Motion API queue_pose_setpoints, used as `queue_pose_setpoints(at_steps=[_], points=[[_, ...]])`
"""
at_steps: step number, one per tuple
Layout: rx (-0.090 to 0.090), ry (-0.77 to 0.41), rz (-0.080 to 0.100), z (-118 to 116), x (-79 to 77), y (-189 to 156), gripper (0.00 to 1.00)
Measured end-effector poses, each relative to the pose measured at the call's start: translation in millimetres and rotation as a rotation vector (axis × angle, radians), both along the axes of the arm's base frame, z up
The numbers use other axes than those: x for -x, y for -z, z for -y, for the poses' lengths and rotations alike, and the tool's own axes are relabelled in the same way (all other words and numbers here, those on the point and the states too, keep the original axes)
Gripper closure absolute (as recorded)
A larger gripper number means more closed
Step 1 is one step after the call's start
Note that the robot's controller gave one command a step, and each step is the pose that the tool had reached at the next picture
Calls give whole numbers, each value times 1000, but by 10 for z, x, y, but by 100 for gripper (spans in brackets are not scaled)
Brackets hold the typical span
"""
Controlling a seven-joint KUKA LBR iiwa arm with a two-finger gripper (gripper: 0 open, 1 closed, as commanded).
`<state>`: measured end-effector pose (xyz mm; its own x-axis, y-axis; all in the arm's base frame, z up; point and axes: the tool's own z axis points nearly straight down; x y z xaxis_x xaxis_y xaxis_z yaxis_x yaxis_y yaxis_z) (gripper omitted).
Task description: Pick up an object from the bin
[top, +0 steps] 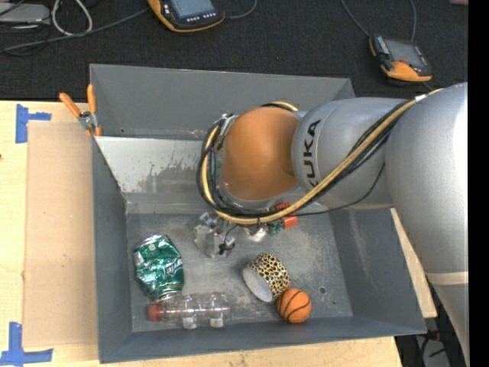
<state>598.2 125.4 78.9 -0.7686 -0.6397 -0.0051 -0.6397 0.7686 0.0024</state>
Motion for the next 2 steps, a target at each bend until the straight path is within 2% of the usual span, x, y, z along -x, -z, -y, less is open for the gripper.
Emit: queue_pose_setpoints(at_steps=[1,2], points=[[1,1,-6,-2,19,-163,100],[-1,2,-2,-11,8,-437,100]])
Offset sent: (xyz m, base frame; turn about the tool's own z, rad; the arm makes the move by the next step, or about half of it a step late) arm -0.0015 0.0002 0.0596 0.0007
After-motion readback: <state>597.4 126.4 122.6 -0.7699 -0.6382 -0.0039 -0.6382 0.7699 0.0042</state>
